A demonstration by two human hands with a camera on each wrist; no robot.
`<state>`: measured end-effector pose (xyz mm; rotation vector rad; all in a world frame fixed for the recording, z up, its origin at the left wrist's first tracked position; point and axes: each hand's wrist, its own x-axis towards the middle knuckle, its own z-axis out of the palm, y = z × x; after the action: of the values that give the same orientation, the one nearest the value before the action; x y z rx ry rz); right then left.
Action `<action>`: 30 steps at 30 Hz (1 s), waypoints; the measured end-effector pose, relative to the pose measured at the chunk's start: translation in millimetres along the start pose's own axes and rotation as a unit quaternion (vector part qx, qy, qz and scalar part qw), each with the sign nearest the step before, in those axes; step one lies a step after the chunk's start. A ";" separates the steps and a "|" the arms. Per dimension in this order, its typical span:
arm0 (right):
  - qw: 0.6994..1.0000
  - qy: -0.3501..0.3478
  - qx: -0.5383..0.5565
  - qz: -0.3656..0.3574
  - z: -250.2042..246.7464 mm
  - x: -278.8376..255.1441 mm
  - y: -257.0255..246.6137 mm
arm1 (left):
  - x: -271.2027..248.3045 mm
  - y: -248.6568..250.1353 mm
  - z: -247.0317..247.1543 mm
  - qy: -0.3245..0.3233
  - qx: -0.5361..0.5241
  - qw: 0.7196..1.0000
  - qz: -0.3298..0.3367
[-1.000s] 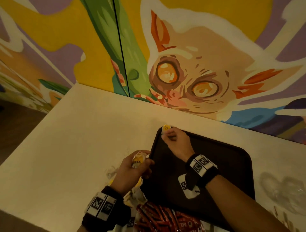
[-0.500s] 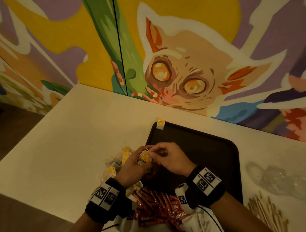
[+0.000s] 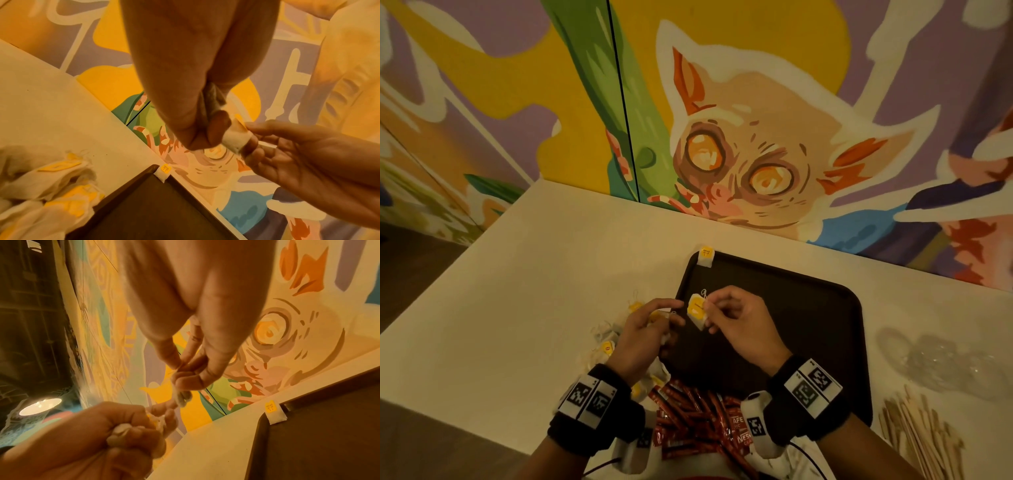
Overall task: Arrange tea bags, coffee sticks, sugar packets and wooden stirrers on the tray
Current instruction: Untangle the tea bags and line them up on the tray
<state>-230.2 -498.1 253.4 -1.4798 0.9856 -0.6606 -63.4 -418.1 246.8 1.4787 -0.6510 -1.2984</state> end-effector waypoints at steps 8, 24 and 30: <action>1.000 -0.019 0.015 -0.008 0.8 -7.1 -6.7 | -1.8 21.9 2.3 -0.059 0.121 0.982 0.133; 0.999 0.016 0.016 -0.046 3.8 -7.6 -15.8 | 3.6 35.6 -0.4 -0.025 0.322 0.908 0.267; 0.996 0.053 0.012 -0.072 1.6 -9.5 -21.0 | 3.5 33.1 -3.0 -0.004 0.354 0.894 0.273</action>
<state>-229.1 -489.8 275.0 -1.5167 0.9542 -0.8585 -52.4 -431.2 275.4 1.6664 -1.5352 -0.6368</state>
